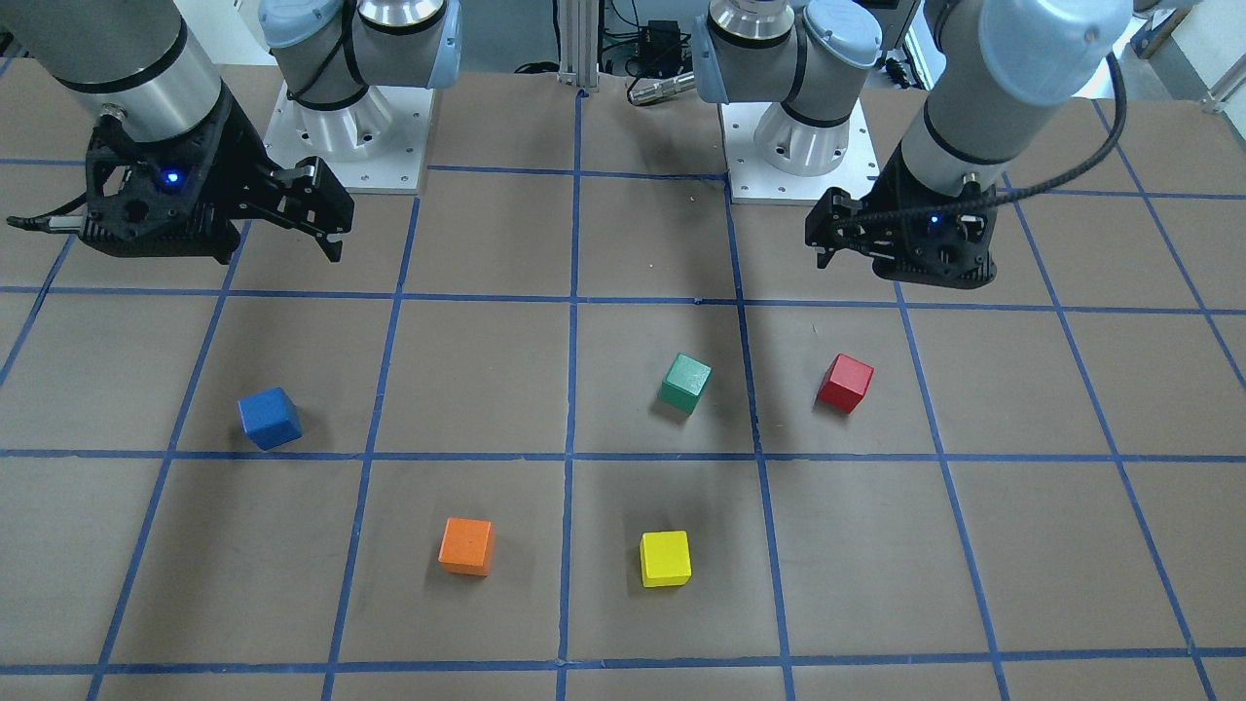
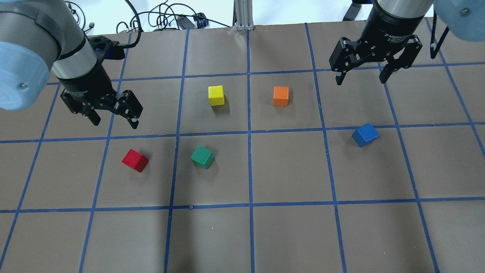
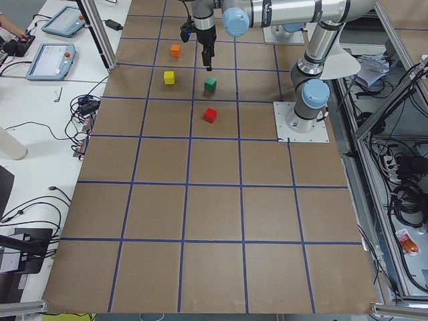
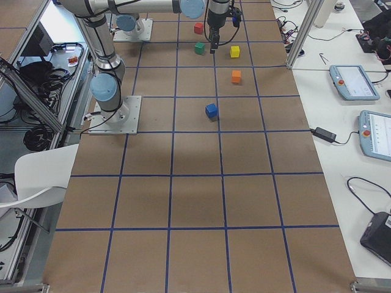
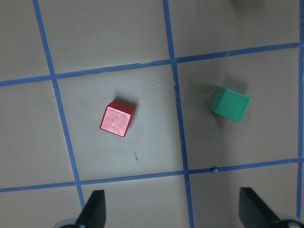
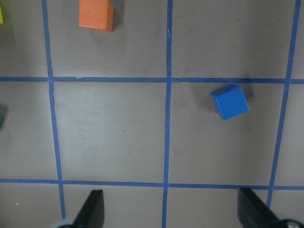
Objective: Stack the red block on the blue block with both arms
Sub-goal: 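Move the left gripper down toward the red cube, then lower the left gripper around the red cube and close it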
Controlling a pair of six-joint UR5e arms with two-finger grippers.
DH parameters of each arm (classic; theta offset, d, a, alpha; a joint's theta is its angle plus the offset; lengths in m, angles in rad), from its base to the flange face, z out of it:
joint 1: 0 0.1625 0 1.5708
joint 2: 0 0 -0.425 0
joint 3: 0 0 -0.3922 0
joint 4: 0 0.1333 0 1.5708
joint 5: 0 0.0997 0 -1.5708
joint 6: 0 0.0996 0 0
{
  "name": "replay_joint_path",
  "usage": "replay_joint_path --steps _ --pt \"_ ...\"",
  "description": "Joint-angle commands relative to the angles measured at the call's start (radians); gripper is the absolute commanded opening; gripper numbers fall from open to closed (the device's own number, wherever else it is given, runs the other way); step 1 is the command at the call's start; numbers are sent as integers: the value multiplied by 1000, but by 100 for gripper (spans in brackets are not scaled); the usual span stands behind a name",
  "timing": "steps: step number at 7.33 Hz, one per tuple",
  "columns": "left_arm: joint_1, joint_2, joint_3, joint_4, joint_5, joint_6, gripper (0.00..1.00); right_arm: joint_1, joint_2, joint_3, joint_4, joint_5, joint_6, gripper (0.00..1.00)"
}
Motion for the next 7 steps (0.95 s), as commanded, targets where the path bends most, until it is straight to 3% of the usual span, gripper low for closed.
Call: replay_joint_path --steps 1,3,4,7 --pt "53 -39 -164 207 3 112 100 0 0 0 0 0 0 100" --pt "58 -96 -261 422 7 190 100 0 0 0 0 0 2 100" --pt "72 -131 -263 446 52 276 100 0 0 0 0 0 2 100" --pt "81 -206 -270 481 55 371 100 0 0 0 2 0 2 100"
